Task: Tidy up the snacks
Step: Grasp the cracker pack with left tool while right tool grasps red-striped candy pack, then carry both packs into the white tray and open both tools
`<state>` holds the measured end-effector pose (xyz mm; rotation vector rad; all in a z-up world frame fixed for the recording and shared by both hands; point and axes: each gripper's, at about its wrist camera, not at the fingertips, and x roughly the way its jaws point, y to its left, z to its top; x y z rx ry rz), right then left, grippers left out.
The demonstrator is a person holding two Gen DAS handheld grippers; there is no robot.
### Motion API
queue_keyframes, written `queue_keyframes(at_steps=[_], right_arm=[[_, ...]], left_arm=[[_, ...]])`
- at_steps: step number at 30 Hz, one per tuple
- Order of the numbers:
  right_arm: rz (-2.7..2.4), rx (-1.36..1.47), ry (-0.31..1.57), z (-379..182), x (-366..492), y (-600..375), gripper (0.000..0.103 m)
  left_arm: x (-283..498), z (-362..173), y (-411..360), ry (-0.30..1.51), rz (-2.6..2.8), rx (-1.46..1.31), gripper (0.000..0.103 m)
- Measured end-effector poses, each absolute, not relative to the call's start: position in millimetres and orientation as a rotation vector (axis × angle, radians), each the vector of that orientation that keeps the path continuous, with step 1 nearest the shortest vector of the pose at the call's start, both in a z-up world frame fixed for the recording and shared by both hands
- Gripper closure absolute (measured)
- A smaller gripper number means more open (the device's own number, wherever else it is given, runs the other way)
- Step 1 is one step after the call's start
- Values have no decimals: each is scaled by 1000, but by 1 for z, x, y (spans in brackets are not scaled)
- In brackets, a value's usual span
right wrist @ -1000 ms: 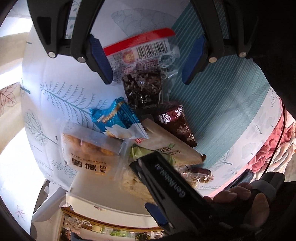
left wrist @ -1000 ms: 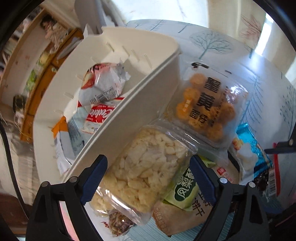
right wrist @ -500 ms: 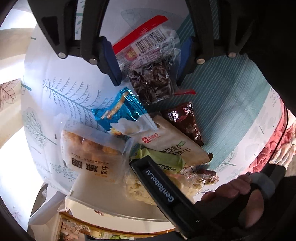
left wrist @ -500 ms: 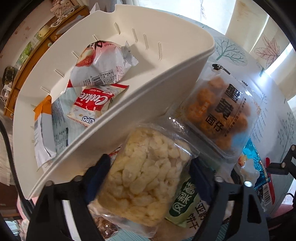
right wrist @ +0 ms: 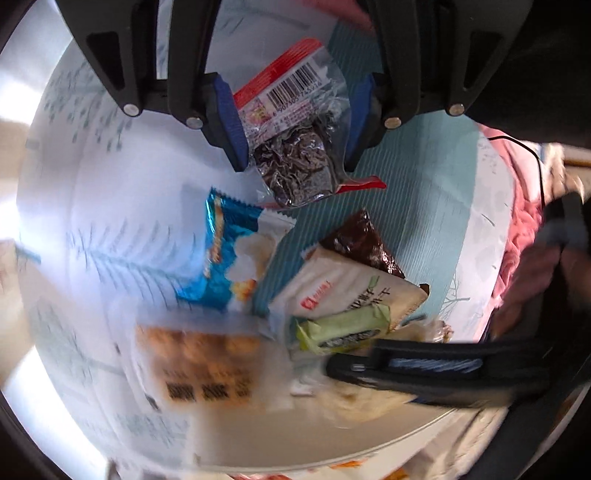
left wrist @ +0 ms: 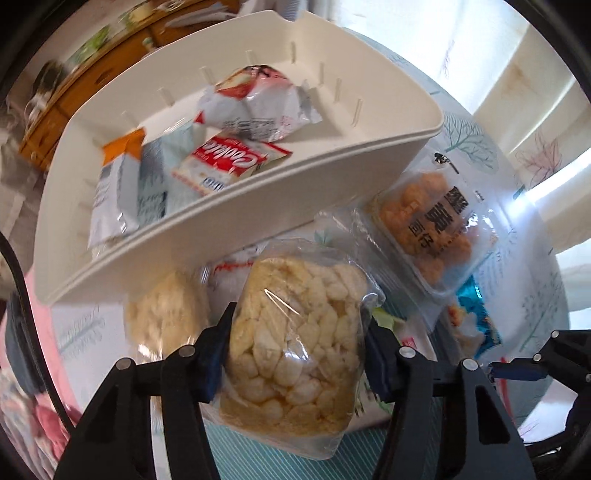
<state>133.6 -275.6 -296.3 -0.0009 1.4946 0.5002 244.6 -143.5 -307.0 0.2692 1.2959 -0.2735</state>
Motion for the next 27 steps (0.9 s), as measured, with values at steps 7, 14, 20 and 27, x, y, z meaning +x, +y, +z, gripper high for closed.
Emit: queue_keyframes(at_steps=[7,14,20,27], right_arm=[[426,185,1604,-274,143,-313,52],[378,235,1504,-220,175,-337,52],[368,189,1330,-175,204,-330,52],[402,157,1181,-145,236,-307,52]], left_arm=[[230,-275,-117,1328,-226,107,45],[224,-233,-88,1288,-126,-159,45],[225,-190,-70,1204,-28,-253,45],[240,-156,-63,1150,31,-262,44]])
